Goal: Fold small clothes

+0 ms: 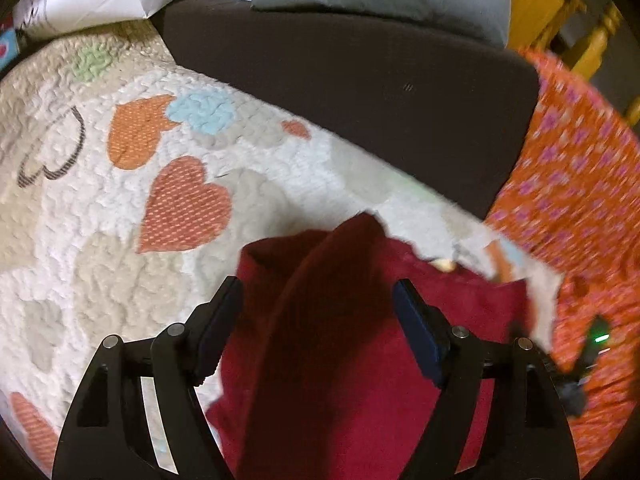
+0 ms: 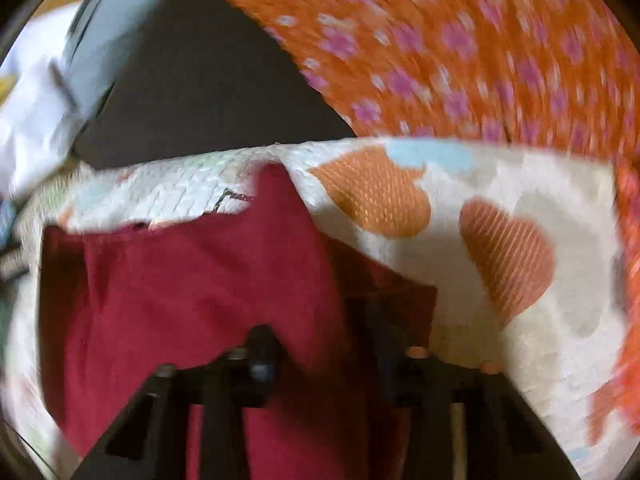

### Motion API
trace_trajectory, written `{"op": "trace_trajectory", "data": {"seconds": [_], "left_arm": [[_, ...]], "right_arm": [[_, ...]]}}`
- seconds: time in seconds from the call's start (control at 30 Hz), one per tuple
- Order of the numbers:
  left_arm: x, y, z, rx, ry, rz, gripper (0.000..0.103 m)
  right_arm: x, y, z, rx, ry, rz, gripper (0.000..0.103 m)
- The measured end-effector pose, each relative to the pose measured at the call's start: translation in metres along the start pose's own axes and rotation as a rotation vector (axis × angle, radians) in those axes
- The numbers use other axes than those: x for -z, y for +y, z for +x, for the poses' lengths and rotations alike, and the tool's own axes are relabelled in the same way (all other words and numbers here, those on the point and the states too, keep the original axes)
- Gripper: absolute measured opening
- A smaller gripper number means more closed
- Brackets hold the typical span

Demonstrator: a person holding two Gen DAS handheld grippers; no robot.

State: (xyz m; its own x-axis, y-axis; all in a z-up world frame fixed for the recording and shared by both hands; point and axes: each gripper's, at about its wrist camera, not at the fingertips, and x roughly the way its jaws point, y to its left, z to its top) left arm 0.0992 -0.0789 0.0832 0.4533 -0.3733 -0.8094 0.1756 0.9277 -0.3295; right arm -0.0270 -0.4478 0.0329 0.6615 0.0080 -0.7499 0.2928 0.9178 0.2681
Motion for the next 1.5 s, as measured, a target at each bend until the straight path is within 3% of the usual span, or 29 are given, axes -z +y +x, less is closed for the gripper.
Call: {"op": "trace_trajectory", "data": {"seconds": [0.07, 0.17, 0.23, 0.3, 0.4, 0.5, 0.63, 0.73, 0.8, 0.9, 0.97, 1.1, 1.3, 1.5], "left_arm": [[0.003, -0.002, 0.004, -0.016, 0.002, 0.013, 0.078], [0.008, -0.010, 0.014, -0.054, -0.003, 0.051, 0.078], [0.011, -0.010, 0.024, -0.105, 0.009, 0.057, 0.078], [0.013, -0.001, 0.035, -0.106, 0.037, 0.019, 0.078], [0.013, 0.016, 0.043, -0.124, 0.053, -0.035, 0.078], [0.007, 0.029, 0.040, -0.132, 0.037, -0.092, 0.078], [-0.004, 0.032, 0.039, -0.144, -0.002, -0.110, 0.078], [-0.008, 0.028, 0.050, -0.163, 0.013, -0.100, 0.078], [-0.009, 0.026, 0.059, -0.179, 0.027, -0.092, 0.078], [-0.008, 0.026, 0.073, -0.203, 0.055, -0.076, 0.078], [-0.007, 0.027, 0.076, -0.202, 0.055, -0.079, 0.078], [-0.006, 0.022, 0.070, -0.217, 0.037, -0.061, 0.078], [0.001, 0.012, 0.038, -0.231, -0.027, -0.033, 0.078], [0.013, -0.001, 0.008, -0.229, -0.067, 0.005, 0.078]], "right_arm": [[-0.001, -0.006, -0.008, -0.022, -0.034, 0.023, 0.009], [-0.007, -0.006, -0.018, 0.011, -0.082, 0.005, 0.008], [-0.007, -0.006, -0.004, 0.030, -0.023, -0.005, 0.008], [-0.006, -0.008, 0.012, 0.050, 0.027, 0.007, 0.008], [-0.006, -0.013, -0.007, 0.060, -0.029, 0.041, 0.016], [-0.005, -0.014, -0.036, 0.048, -0.094, 0.054, 0.017], [-0.003, 0.011, -0.052, -0.013, -0.140, -0.042, 0.016], [-0.002, 0.031, -0.042, -0.039, -0.126, -0.123, 0.016], [-0.003, 0.035, -0.025, -0.002, -0.102, -0.154, 0.016], [-0.004, 0.013, 0.013, 0.090, -0.030, -0.096, 0.016], [-0.003, -0.006, 0.030, 0.094, -0.001, -0.050, 0.016], [0.002, -0.009, 0.027, 0.082, -0.002, -0.058, 0.016], [0.017, 0.006, -0.030, 0.016, -0.032, -0.087, 0.016], [0.053, 0.015, -0.047, 0.045, -0.010, -0.104, 0.017]]}}
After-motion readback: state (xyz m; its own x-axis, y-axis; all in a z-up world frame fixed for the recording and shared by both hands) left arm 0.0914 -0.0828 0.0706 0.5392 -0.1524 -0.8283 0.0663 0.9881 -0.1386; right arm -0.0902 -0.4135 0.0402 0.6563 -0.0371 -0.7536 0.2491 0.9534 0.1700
